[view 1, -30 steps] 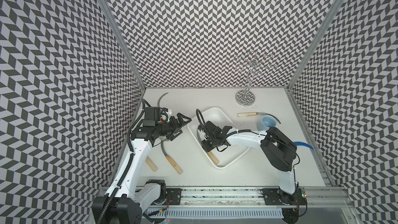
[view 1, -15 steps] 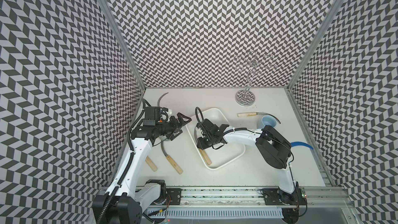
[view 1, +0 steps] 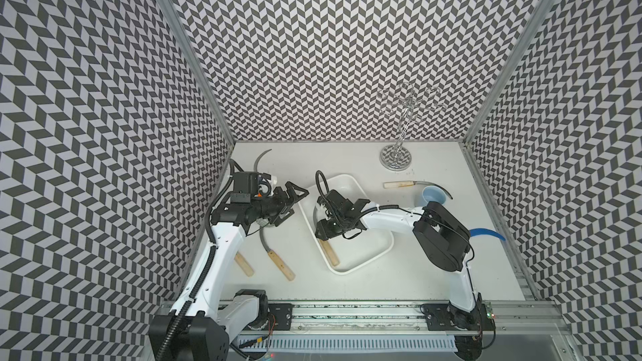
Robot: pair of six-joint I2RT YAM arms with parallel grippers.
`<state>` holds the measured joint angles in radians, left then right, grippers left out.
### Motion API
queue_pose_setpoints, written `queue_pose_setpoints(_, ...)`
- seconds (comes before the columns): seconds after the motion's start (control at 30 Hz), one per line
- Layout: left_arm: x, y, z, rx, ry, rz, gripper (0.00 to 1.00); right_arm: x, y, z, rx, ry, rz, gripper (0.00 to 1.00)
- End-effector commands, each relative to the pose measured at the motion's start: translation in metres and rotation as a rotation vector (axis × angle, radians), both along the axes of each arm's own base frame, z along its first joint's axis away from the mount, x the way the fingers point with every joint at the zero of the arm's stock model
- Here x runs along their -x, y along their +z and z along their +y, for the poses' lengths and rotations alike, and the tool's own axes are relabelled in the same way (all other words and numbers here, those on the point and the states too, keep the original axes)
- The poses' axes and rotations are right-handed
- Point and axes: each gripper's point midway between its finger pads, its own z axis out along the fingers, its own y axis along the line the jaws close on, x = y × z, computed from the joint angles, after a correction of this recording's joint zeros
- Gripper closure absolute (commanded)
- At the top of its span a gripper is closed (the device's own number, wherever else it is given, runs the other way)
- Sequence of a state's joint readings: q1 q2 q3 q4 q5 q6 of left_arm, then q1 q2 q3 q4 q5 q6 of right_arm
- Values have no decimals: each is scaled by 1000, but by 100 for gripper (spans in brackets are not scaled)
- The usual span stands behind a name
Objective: Put small sickles into storage boxes
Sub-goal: Place the sickle in the storage box, then pick up the sickle at the center of the board.
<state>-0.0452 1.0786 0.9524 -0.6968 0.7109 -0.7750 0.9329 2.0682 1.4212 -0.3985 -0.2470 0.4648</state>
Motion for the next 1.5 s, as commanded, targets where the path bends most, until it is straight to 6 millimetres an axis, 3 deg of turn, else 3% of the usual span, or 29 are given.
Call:
queue_pose_setpoints(0.0, -4, 14, 3, -12, 6, -61, 0, -4, -3, -15, 68, -12, -28, 45)
queue_pose_setpoints(0.23, -4, 11, 5, -25, 20, -60, 0, -25, 24, -34, 129, -42, -130, 35)
queue_pose_setpoints(0.43, -6, 7, 10, -33, 62, -63, 0, -37, 50, -68, 255, -63, -254, 26)
queue_pose_setpoints(0.57, -7, 9, 23, -101, 123, -73, 0, -45, 85, -89, 305, -80, -372, 18)
queue_pose_setpoints(0.73, -9, 12, 57, -260, 270, -43, 0, -45, 140, -98, 248, -102, -468, 0)
queue_pose_setpoints(1.0, -26, 13, 77, -329, 313, -20, 0, -34, 202, -108, 186, -109, -510, 0)
queue_pose_setpoints(1.13, -45, 8, 102, -354, 375, 7, 0, -24, 229, -120, 171, -114, -524, 0)
queue_pose_setpoints(1.27, -69, 8, 133, -466, 457, 22, 0, -3, 248, -124, 33, -93, -534, 0)
queue_pose_setpoints(1.47, -96, 26, 172, -612, 550, 5, 0, 25, 283, -142, -188, -111, -617, 0)
